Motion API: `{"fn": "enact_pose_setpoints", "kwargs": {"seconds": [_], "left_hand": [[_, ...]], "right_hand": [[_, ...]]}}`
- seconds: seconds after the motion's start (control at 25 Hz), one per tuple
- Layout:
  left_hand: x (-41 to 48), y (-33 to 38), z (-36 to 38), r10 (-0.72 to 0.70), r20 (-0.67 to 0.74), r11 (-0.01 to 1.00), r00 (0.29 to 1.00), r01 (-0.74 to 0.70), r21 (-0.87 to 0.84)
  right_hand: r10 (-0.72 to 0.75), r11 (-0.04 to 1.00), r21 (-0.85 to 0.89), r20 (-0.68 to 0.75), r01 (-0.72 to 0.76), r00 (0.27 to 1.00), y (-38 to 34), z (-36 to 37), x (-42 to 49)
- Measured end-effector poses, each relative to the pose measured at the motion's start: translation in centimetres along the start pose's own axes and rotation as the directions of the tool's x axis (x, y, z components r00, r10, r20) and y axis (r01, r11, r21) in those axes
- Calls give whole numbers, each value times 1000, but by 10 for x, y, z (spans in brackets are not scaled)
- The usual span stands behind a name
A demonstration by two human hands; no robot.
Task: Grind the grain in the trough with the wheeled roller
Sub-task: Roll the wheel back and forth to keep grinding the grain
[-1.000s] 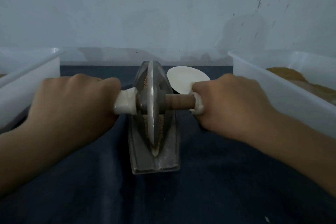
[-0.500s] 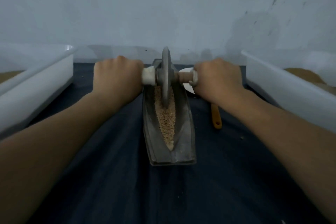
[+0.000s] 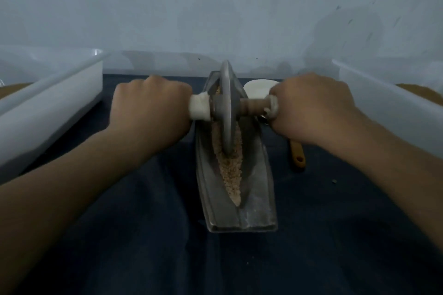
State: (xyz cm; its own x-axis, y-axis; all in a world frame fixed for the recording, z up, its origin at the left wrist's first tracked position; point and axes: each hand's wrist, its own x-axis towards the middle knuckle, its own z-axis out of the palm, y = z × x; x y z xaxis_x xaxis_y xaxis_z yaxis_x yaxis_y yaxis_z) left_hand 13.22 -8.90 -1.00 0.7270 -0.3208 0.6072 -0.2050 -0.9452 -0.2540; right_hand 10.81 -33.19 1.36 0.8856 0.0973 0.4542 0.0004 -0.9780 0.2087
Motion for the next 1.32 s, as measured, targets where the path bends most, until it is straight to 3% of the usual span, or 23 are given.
{"fn": "enact_pose_setpoints", "kwargs": {"seconds": [0.12,0.28,0.4,0.52,0.6,0.68,0.76,0.8,0.96,1.08,1.16,1.2,1.32], "left_hand": [[22,3,22,-82,-35,996,996,81,-28],[22,0,29,-47,-96,999,994,46,-13],[22,1,19,-37,-58,999,998,36,-23],[19,-1,8,-6,51,999,999,8,-35],[19,-9,-3,71,189,995,979,-56,-85],[22,-17,-16,172,367,975,914,-105,-195],[21,-19,-25,251,489,950,836,-115,-291],[20,-20,-27,267,517,942,813,-106,-319],[15,-22,-21,216,510,933,833,-23,-358],[13,-19,-15,118,468,870,876,135,-473],[11,-17,-8,57,429,822,901,202,-532],[12,-17,-5,24,406,807,913,222,-547],[12,-16,4,-46,372,763,927,273,-585]], "right_hand": [[34,999,14,-59,-33,998,-4,19,31],[-7,1000,-16,-179,4,984,-2,30,28],[3,1000,10,-113,-2,994,-1,22,24],[-76,996,44,113,72,991,3,7,24],[-167,984,128,396,126,903,6,-9,24],[-199,974,210,601,87,774,11,-26,24],[-212,973,214,681,86,701,12,-37,22],[-221,973,208,682,105,698,11,-40,21],[-253,967,162,492,198,833,7,-37,17],[-236,972,41,121,233,964,4,-27,13],[-216,976,-50,-167,210,962,3,-24,14],[-216,976,-80,-245,203,945,3,-25,16],[-310,944,37,-245,328,919,3,-37,16]]}}
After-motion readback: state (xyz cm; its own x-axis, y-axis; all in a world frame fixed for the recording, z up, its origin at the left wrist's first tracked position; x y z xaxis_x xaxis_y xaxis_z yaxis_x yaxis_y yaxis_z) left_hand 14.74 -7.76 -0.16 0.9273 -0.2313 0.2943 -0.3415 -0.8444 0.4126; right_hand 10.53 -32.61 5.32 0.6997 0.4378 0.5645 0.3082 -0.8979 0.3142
